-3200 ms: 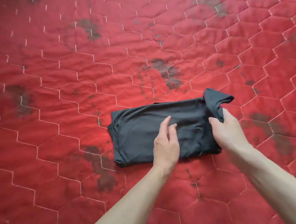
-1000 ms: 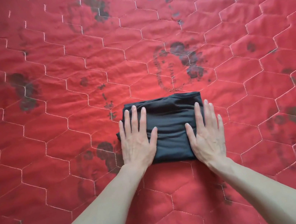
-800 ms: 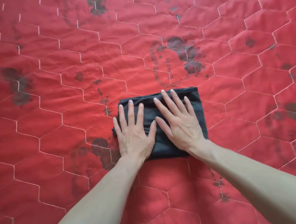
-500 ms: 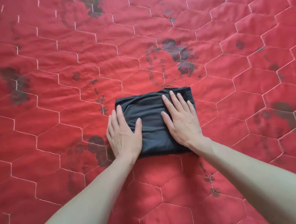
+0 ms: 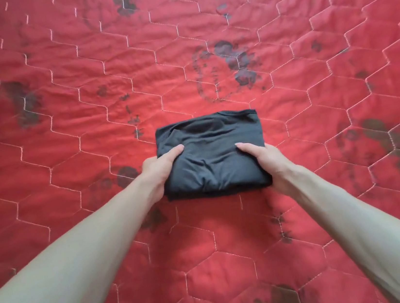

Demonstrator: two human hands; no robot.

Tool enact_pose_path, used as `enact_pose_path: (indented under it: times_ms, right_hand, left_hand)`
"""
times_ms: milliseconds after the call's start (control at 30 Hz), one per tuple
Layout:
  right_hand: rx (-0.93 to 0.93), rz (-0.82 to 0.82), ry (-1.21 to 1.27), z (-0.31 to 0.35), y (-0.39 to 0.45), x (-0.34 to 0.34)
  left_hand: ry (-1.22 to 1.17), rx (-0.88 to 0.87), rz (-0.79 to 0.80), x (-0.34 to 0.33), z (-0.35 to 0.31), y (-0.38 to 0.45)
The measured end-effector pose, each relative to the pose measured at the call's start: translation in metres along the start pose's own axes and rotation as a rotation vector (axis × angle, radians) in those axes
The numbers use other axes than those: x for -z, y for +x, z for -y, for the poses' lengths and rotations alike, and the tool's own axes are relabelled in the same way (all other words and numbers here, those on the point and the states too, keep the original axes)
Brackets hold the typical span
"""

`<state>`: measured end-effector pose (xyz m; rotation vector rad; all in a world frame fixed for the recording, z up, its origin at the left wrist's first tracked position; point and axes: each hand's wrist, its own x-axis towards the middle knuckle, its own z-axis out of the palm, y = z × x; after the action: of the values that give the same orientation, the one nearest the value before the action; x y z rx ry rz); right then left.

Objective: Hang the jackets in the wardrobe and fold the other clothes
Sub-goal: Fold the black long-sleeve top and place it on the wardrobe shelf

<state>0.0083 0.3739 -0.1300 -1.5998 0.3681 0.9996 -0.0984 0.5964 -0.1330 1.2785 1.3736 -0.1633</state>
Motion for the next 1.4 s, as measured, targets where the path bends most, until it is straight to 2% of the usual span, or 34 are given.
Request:
enact_pose_path:
  times_ms: [133,233,467,733,900,1133,1400]
  right_hand:
    - [-0.085,0.17,0.102,0.002,-0.019,0.019]
    - [-0.068,0.201,0.112,0.005,-0.041,0.027]
    - [0.049,0.204,0.092,0.068,-0.127,0.043]
    - [0.019,0.298,0.133,0.191,-0.29,0.062]
    - [0.025,0.382,0.134,0.257,-0.382,0.073]
    - [0.057,0.579,0.077,0.306,-0.49,0.065]
    - [0.048,0.779,-0.024,0.293,-0.577,0.027]
  left_hand:
    - [-0.172,0.113,0.241,0.018,0.011,-0.024]
    - [-0.303,0.112,0.332,0.024,0.015,-0.047]
    - [-0.36,-0.056,0.343,0.045,-0.023,-0.137]
    - [-0.511,-0.172,0.424,0.095,-0.117,-0.329]
    - [-0.651,-0.254,0.451,0.125,-0.151,-0.442]
    - [-0.721,-0.453,0.276,0.157,-0.161,-0.581]
    - [-0.859,-0.594,0.047,0.206,-0.084,-0.676]
